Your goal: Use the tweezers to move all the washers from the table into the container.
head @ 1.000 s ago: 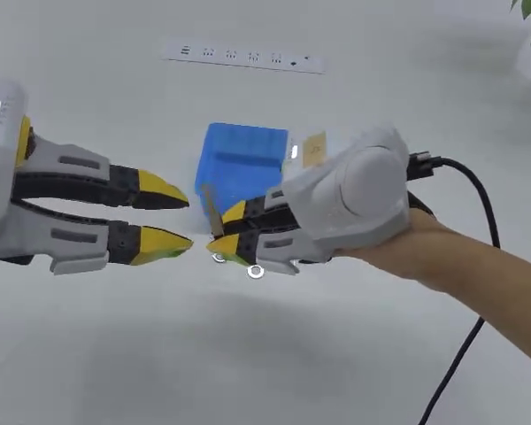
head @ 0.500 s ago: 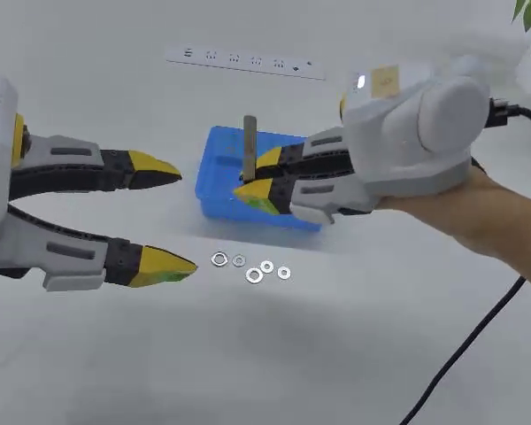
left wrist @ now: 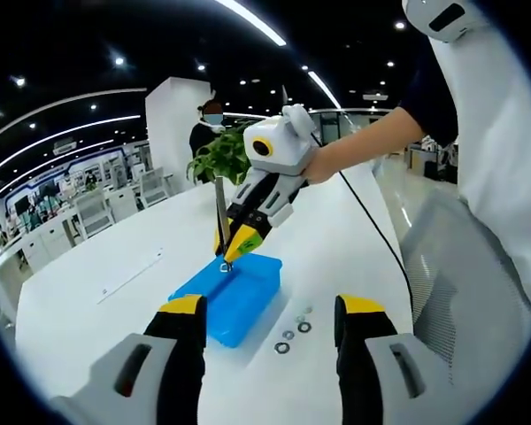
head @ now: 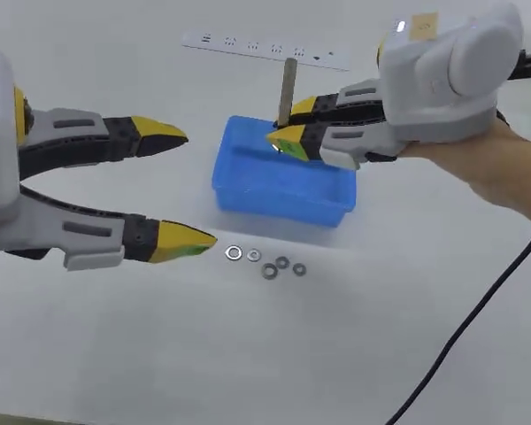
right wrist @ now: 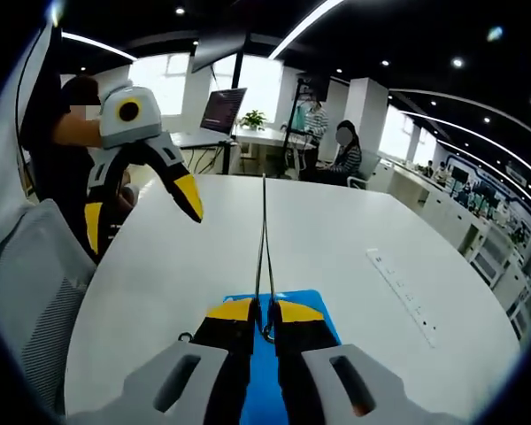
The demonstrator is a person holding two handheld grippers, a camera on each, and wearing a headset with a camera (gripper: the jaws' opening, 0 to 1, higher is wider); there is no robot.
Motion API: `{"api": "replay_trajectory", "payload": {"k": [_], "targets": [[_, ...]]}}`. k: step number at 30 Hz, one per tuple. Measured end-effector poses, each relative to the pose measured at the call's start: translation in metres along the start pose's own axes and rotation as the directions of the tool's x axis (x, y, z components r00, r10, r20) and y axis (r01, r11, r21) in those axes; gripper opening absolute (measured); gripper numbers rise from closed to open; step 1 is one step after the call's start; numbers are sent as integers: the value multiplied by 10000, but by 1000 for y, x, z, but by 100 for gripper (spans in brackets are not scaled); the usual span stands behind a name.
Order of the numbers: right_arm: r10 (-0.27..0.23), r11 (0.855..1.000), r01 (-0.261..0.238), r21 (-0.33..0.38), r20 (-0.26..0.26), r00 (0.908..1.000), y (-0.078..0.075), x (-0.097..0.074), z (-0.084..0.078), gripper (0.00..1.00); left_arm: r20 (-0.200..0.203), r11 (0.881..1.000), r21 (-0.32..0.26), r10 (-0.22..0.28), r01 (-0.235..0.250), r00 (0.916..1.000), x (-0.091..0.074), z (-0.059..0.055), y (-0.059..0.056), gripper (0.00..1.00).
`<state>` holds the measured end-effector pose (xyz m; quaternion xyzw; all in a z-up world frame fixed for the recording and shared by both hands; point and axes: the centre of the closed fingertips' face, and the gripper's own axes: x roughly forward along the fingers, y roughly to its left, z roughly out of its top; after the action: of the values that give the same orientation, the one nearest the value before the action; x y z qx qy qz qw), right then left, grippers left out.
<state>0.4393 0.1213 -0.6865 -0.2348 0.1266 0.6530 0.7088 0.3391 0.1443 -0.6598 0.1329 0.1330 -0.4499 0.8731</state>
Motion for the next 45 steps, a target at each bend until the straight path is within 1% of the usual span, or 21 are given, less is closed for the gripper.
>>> {"api": "replay_trajectory", "payload": {"k": [3,4,5,8,12,15,17,22,26,28,30,38,40,42,45], "targets": [[38,10000,-38,63,-38,10000,-4,4,-7,9,-2,9999,105,110,-110,9999,0,-1,2,57],[14,9999,-13,122,-134,9999,-7,7,-14,9,61,9998,186,95,-96,9999,0,-1,2,53],[-3,9999,6,152,-166,9999,-10,9,-18,9,104,9999,116,92,-93,9999,0,0,2,51],[37,9994,-32,348,-159,9999,-13,12,-25,9,103,9999,73,151,-152,9998,2,-2,2,51],[58,9995,-50,317,-256,9997,-17,18,-33,9,28,9997,66,237,-237,9997,2,-5,5,51],[74,9993,-64,379,-257,9996,-19,21,-38,9,-35,9995,60,307,-307,9995,2,-7,7,48],[108,9993,-98,361,-263,9996,-18,24,-42,9,-120,9994,-7,332,-332,9994,2,-10,8,48],[296,9990,-286,331,-282,9992,-12,30,-51,9,-150,9992,-162,368,-370,9992,2,-13,9,48],[376,9986,-366,384,-259,9990,-9,31,-54,9,-267,9989,-141,439,-443,9987,1,-16,10,48],[383,9990,-379,226,-178,9991,-8,31,-54,10,-272,9989,-126,440,-443,9987,2,-16,10,48],[418,9989,-413,216,-206,9989,-7,32,-54,10,-245,9988,-205,430,-435,9988,2,-16,9,48],[490,9985,-482,263,-304,9983,-4,35,-60,10,-360,9991,-236,354,-362,9987,4,-18,4,47],[549,9981,-540,279,-312,9980,-2,36,-61,10,-446,9990,-226,365,-375,9983,3,-20,5,47],[497,9987,-492,136,-381,9980,-3,37,-63,10,-508,9989,-196,409,-420,9979,2,-20,6,47],[401,9989,-392,254,-337,9986,-5,37,-63,10,-479,9987,-231,452,-463,9978,1,-19,7,47]]}}
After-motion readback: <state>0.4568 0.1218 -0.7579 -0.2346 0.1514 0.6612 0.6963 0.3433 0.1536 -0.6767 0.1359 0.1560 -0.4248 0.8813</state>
